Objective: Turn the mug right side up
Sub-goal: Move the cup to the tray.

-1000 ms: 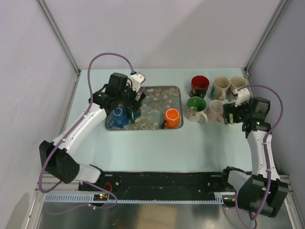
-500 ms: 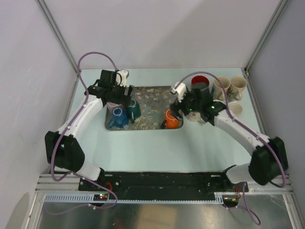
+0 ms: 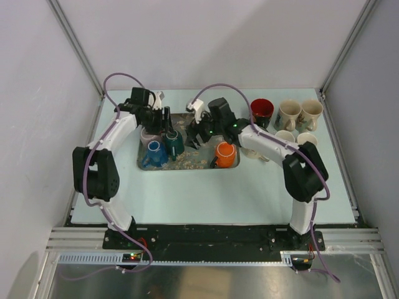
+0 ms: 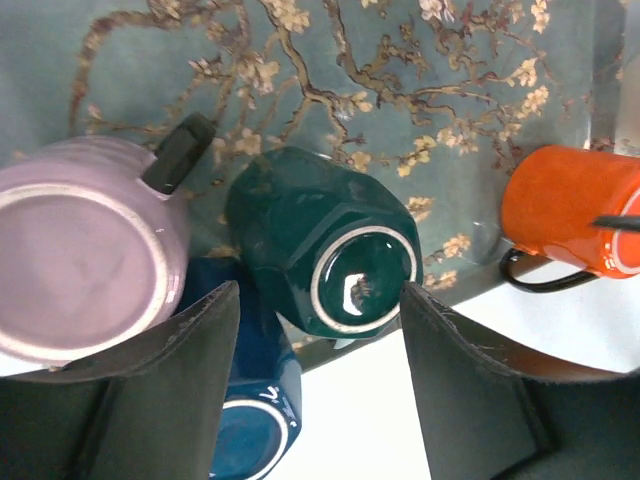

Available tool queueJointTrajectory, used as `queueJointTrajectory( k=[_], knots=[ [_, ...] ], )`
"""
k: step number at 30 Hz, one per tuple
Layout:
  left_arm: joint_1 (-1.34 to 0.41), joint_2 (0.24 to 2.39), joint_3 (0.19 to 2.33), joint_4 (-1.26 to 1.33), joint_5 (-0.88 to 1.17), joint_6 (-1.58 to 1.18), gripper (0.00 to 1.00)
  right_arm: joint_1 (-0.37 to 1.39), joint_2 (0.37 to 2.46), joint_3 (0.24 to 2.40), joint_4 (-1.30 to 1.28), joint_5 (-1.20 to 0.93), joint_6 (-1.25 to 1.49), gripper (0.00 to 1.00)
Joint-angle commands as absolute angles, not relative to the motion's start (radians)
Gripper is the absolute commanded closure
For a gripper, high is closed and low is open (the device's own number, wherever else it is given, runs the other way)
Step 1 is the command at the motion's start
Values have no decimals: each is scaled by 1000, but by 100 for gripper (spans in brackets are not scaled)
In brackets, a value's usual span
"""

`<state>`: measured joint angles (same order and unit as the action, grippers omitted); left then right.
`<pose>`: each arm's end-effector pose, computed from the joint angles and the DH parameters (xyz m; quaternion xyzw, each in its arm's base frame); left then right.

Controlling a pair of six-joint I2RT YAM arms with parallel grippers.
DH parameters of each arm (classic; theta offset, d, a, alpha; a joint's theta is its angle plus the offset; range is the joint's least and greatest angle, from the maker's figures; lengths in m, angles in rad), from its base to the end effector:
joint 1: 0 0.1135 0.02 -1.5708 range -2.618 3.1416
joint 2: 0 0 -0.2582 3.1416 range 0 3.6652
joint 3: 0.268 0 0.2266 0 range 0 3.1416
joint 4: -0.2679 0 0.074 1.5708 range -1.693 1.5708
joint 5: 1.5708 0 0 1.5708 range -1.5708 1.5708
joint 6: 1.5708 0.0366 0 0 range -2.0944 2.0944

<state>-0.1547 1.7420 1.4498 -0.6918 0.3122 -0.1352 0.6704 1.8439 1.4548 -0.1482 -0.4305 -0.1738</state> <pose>0.3449 -0.0652 0.2718 0.0542 0.9451 -0.1885 0.2612 0.3092 0.2647 0.2799 -0.4442 0.7316 0.2986 0.4223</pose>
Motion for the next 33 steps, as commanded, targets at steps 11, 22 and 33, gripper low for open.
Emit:
queueJointTrajectory(
  k=[11,22,33],
  knots=[
    [-207,1847,1506,-687,524,-344,42,685,1941,1544,-132,-361,21,17],
    [-256,1876,1570,-665,426,-451,41,660,1924,1491,-182,-231,139,4],
    [-190,1670,1579,-665,388,-365,16,658,1962,1490,-178,-137,33,3]
  ],
)
